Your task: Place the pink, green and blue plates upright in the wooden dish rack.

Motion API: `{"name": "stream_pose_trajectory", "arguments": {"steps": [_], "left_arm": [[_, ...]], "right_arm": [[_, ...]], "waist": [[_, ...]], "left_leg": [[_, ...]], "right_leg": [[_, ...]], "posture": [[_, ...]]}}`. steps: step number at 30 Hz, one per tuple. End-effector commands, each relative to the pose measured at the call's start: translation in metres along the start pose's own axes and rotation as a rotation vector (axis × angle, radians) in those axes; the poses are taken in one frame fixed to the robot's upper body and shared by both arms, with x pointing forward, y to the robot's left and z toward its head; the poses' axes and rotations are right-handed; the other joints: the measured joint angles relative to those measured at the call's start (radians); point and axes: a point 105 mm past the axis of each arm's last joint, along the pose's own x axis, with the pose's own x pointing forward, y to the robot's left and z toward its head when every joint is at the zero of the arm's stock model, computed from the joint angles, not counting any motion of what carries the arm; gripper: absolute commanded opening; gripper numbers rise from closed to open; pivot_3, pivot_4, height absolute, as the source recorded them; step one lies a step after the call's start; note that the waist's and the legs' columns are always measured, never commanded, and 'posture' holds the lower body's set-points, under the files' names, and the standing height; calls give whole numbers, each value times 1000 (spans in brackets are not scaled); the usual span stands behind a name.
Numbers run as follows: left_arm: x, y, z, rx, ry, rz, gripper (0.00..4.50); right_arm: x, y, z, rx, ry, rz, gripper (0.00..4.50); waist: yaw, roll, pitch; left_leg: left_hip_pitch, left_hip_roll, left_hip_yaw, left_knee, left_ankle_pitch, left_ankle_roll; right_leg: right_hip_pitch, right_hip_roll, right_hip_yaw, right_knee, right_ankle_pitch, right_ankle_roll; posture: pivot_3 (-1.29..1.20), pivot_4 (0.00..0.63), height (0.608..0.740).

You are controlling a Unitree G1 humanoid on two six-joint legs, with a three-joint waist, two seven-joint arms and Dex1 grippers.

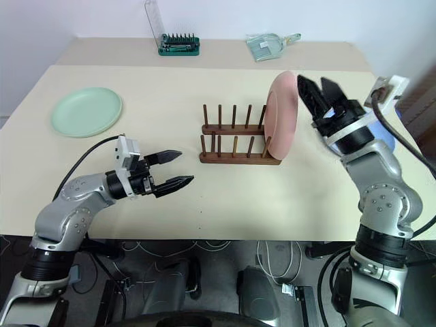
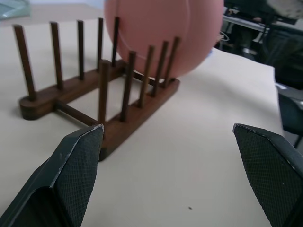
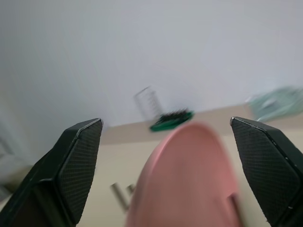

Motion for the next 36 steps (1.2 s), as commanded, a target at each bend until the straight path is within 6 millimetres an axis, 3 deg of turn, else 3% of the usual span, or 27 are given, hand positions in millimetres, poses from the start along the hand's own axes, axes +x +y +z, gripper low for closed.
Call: {"name": "stream_pose_trajectory", "arguments": {"steps": [1,4,8,12,16,23,28,31,36], "left_arm": [[-12,35,29,19,-119,189,4500],[-30,71,48,-12,-205,409,4500],[-67,120,63,-51,-273,759,4500],[-128,170,52,-183,-272,1185,4500],[-172,190,27,-282,-163,1464,4500],[-169,206,8,-396,-39,1482,4500],[-163,218,5,-472,-33,1488,4500],[-158,222,2,-504,-33,1498,3674],[-155,224,-1,-514,-19,1513,1168]], "right_arm": [[4,9,38,-275,-44,27,4429],[11,33,35,-478,35,138,4429],[18,64,6,-710,181,315,4429],[25,89,-14,-770,215,441,4429],[28,100,-26,-782,227,505,4429],[28,104,-39,-755,240,541,4429],[17,110,-52,-721,286,581,4429],[6,114,-63,-712,334,620,4483],[1,116,-66,-709,347,615,4483]], "waist": [[1,1,0],[-3,1,0],[-7,1,1],[-4,0,1],[0,-3,2],[13,-6,2],[4,-6,2],[1,-6,2],[0,-7,2]], "left_leg": [[0,0,0,0,0,0],[-1,0,0,0,0,0],[-1,1,0,0,0,0],[-1,1,0,1,2,-3],[-3,0,0,2,3,-4],[-5,0,-1,5,3,-4],[-6,0,0,5,3,-4],[-6,0,0,5,3,-4],[-6,0,0,6,3,-5]], "right_leg": [[0,0,0,0,0,0],[-1,0,0,0,0,0],[-2,1,0,0,0,0],[-1,1,0,1,0,0],[-2,0,-1,0,0,1],[-3,0,-3,1,0,1],[-4,1,-3,1,0,1],[-4,1,-3,1,0,1],[-5,1,-3,2,0,1]], "posture": [[0,150,732],[0,150,732],[0,150,732],[0,150,732],[0,150,732],[0,150,732],[0,150,732],[0,150,732],[0,150,732]]}}
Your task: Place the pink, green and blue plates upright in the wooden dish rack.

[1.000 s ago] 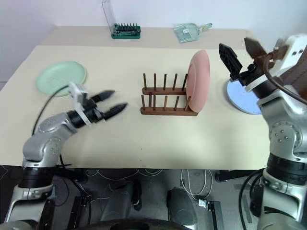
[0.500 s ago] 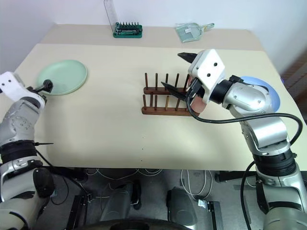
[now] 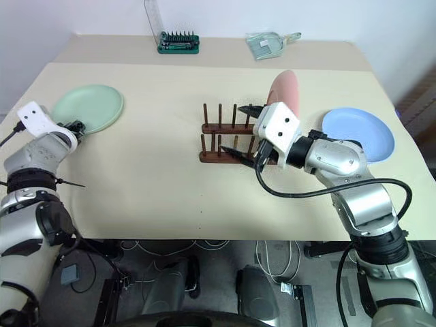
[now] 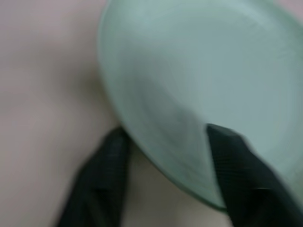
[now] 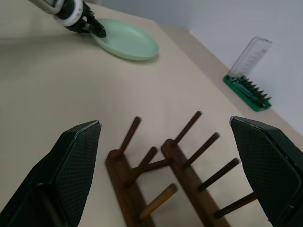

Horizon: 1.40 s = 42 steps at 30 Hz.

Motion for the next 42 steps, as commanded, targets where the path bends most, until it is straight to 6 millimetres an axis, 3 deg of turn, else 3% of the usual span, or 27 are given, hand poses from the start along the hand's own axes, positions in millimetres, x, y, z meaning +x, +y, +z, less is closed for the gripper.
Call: {"name": "stream_pose_trajectory", "arguments": {"steps": [1,2,3,8,13,17,21,27,30,35,42], "left_arm": [[-1,1,18,8,-56,17,615],[-1,1,18,8,-56,22,105],[-1,1,17,6,-57,24,13],[-1,-2,13,28,-48,2,13],[-8,-28,23,36,-128,-161,13],[-35,-61,47,-55,-279,-359,13],[-62,-92,58,-86,-333,-475,13],[-113,-162,77,-57,-392,-669,13],[-133,-188,74,14,-397,-740,13],[-157,-214,62,57,-373,-817,13],[-173,-228,47,89,-329,-873,13]], "right_arm": [[-3,2,12,-43,-28,-9,4483],[-3,2,12,-41,-27,-10,4483],[-3,3,12,-40,-26,-10,4483],[-3,5,10,-34,-25,-6,4483],[0,4,12,-47,-30,-2,4483],[4,0,16,-91,-35,-16,4483],[14,-6,17,-178,-10,-28,4483],[36,-14,21,-391,27,-61,4483],[46,-22,23,-497,46,-96,4483],[56,-33,22,-675,90,-152,4483],[63,-36,19,-823,102,-169,4483]], "waist": [[2,0,0],[3,0,0],[3,0,0],[-1,0,0],[3,0,0],[5,-1,0],[2,-1,0],[3,-1,0],[3,-1,0],[1,-1,0],[2,-1,0]], "left_leg": [[0,0,0,0,0,0],[0,0,0,0,0,0],[0,0,0,0,0,0],[0,0,0,0,0,0],[0,0,0,1,0,0],[-1,0,-1,2,0,0],[-2,0,-1,3,0,0],[-2,0,-1,3,0,0],[-2,0,-1,4,0,0],[-2,0,-1,4,1,0],[-2,0,-1,4,1,-1]], "right_leg": [[0,0,0,0,0,0],[0,0,0,0,0,0],[0,0,0,0,0,0],[0,0,0,0,0,0],[0,0,0,0,0,0],[0,0,0,0,0,0],[0,0,0,0,0,0],[0,0,0,1,0,0],[0,0,0,1,0,0],[0,0,0,1,0,0],[0,1,0,1,0,0]], "posture": [[0,150,732],[0,150,732],[0,150,732],[0,150,732],[0,150,732],[0,150,732],[0,150,732],[0,150,732],[0,150,732],[0,150,732],[0,150,732]]}}
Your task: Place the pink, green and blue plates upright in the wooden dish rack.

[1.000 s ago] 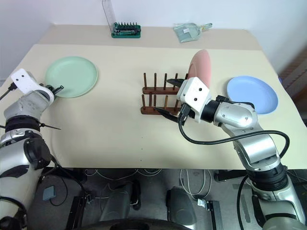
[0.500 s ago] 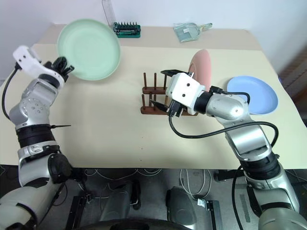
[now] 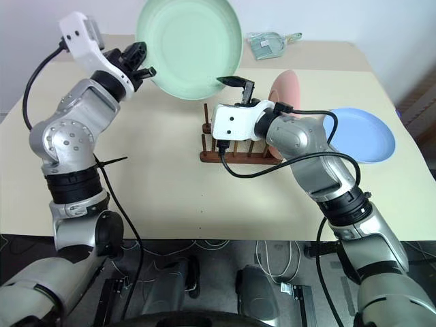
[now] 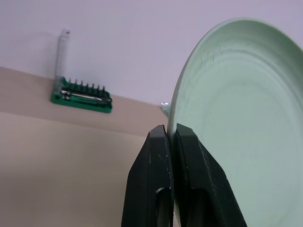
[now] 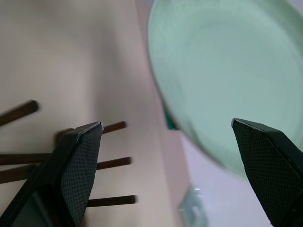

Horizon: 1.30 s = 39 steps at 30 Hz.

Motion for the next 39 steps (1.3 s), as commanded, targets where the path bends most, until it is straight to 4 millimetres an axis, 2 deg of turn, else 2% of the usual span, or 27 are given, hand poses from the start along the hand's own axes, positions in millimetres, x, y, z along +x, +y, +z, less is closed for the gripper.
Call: {"name": "stream_pose_trajectory", "arguments": {"steps": [1,4,7,14,20,21,22,25,29,33,36,39], "left_arm": [[-5,-16,12,15,-39,-51,13],[-5,-21,8,21,-19,-69,13],[-6,-23,6,12,-8,-82,0],[-6,-25,2,-12,15,-91,0],[-6,-20,5,-79,-11,-91,0],[-7,-19,10,-113,-39,-99,654],[-7,-18,13,-135,-59,-105,967],[-9,-12,28,-200,-141,-95,2453],[-13,17,53,-173,-282,20,4455],[-22,55,73,-69,-373,130,4455],[-28,88,67,197,-309,253,4455],[-36,110,50,374,-232,266,4455]], "right_arm": [[4,-6,7,-102,-28,-34,4483],[8,-1,8,-134,-34,-30,4483],[11,3,8,-149,-35,-14,3607],[13,5,4,-193,-20,-15,56],[12,2,3,-210,-18,-35,56],[11,2,3,-216,-16,-39,0],[11,1,3,-220,-16,-42,0],[11,0,3,-224,-16,-46,0],[11,0,6,-210,-30,-53,0],[11,-2,11,-198,-57,-65,0],[10,-8,21,-130,-113,-99,0],[7,-14,27,-50,-150,-125,0]], "waist": [[0,0,0],[-1,0,0],[1,0,0],[0,0,0],[1,0,0],[1,0,0],[1,0,0],[-1,0,0],[-1,0,0],[-2,0,0],[-4,0,0],[-1,0,0]], "left_leg": [[0,0,0,0,0,0],[0,0,0,0,0,0],[0,0,0,0,0,0],[0,0,0,0,0,0],[0,0,0,0,0,0],[0,0,0,0,0,0],[0,0,0,0,0,0],[0,0,0,0,0,0],[0,0,0,0,0,0],[0,0,0,0,0,0],[1,0,0,0,0,0],[1,0,1,0,0,-1]], "right_leg": [[0,0,0,0,0,0],[0,0,0,0,0,0],[0,0,0,0,0,0],[0,0,0,0,0,0],[0,0,0,0,0,0],[0,0,0,0,0,0],[0,0,0,0,0,0],[0,0,0,0,0,0],[0,0,0,0,0,0],[0,1,0,0,0,0],[0,2,0,0,0,0],[0,2,0,0,0,0]], "posture": [[0,150,732],[0,150,732],[0,150,732],[0,150,732],[0,150,732],[0,150,732],[0,150,732],[0,150,732],[0,150,732],[0,150,732],[0,150,732],[0,150,732]]}}
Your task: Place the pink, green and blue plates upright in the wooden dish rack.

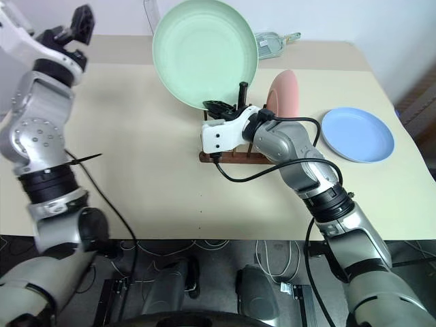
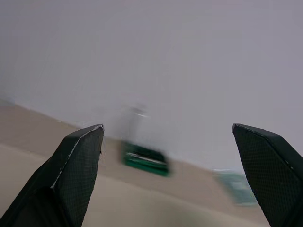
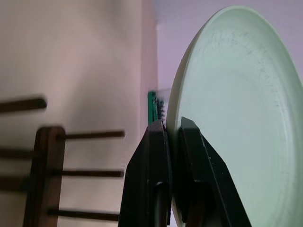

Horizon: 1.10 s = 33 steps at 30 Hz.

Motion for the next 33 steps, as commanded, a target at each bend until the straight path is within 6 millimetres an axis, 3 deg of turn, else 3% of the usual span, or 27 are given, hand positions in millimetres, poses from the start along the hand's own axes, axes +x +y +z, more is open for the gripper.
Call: {"name": "stream_pose_trajectory", "arguments": {"steps": [1,4,9,16,21,33], "left_arm": [[-9,12,-18,166,26,-53,4455],[-20,17,-40,200,89,-112,4455],[-54,-16,-83,231,189,-393,4455],[-100,-52,-129,131,350,-691,4455],[-124,-72,-134,87,396,-878,4455],[-132,-81,-139,52,419,-956,4455]], "right_arm": [[-9,-31,17,104,-87,-129,0],[-17,-42,28,298,-162,-191,0],[-36,-57,51,740,-327,-272,0],[-55,-49,51,1140,-373,-308,0],[-67,-51,45,1358,-402,-371,0],[-84,-35,22,1610,-389,-429,0]], "waist": [[4,0,0],[7,0,0],[4,0,0],[-1,0,-1],[-1,1,-1],[-2,1,-1]], "left_leg": [[0,0,0,0,0,0],[-1,0,0,0,0,0],[-1,0,0,-1,0,0],[-1,0,-1,-1,0,0],[-1,1,-1,-1,0,0],[-1,0,-1,-2,-1,1]], "right_leg": [[0,0,0,0,0,0],[0,0,0,0,0,0],[0,0,0,0,0,0],[-1,-2,0,2,0,0],[-1,-2,0,2,0,0],[-1,-2,1,2,0,0]], "posture": [[0,150,732],[0,150,732],[0,150,732],[0,150,732],[0,150,732],[0,150,732]]}}
